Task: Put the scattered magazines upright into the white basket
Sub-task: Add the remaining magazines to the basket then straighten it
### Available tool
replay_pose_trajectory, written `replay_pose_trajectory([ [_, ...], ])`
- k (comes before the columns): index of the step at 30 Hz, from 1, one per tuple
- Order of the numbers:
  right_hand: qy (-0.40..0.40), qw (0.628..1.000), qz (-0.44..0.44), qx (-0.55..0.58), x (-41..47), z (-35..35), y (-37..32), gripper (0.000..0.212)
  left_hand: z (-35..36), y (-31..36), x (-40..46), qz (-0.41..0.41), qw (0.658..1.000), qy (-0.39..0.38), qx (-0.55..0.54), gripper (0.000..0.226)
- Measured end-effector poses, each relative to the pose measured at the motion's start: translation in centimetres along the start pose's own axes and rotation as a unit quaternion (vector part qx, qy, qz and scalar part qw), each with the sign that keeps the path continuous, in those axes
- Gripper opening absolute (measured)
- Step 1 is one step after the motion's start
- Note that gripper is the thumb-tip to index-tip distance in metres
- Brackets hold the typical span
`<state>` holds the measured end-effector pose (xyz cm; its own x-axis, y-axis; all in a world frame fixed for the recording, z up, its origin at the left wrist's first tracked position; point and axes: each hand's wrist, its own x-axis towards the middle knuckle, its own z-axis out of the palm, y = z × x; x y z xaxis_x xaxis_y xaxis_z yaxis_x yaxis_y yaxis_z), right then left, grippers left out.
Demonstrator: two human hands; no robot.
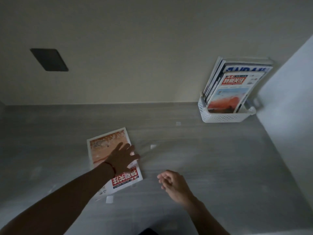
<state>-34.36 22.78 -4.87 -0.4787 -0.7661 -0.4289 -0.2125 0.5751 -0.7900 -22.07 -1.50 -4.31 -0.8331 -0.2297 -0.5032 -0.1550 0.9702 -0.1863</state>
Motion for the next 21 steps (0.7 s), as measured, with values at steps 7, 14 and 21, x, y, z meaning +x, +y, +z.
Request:
replay_pose_trajectory([
  [7, 0.060, 0.996, 0.042, 0.048, -2.4, 0.1, 1.3, 0.022, -3.5, 1.0, 1.0, 0.110, 0.981, 0.160, -0.013, 0.039],
  [14, 0.196, 0.968, 0.049, 0.150, -2.6, -3.6, 0.7, 0.056, -10.6, 5.1, 2.1, 0.037, 0.831, 0.362, -0.420, 0.025],
  [21, 0.309, 0.911, -0.015, 0.273, -1.7, -14.8, -0.1, 0.035, -18.8, 9.0, 4.8, -0.004, 0.636, 0.354, -0.686, 0.012],
])
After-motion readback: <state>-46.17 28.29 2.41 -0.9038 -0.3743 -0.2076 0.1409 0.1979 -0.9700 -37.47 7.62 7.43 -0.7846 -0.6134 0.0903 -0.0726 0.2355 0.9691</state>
